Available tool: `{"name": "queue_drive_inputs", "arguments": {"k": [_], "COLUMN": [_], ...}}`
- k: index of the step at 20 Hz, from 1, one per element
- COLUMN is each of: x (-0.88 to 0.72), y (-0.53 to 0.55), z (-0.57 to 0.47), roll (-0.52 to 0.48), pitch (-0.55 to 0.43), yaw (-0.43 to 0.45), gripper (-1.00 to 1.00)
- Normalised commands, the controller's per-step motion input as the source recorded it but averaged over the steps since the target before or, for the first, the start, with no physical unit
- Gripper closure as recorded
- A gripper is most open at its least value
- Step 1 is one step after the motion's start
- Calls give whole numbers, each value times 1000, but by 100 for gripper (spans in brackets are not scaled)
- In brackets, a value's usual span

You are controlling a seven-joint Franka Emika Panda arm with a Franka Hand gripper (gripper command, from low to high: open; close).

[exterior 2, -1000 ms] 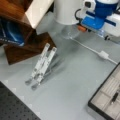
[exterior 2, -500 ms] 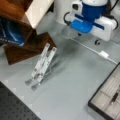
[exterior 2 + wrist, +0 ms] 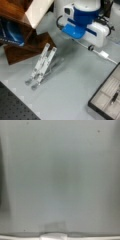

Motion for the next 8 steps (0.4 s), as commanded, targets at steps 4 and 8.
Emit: {"name": "queue_drive_inputs", "arguments": {"k": [4,8], "x": [295,294], "y": [67,-12], "z": [220,202], "roll": [-121,-88], "pitch": [346,274], "yaw": [35,36], "gripper": [-100,-100]}}
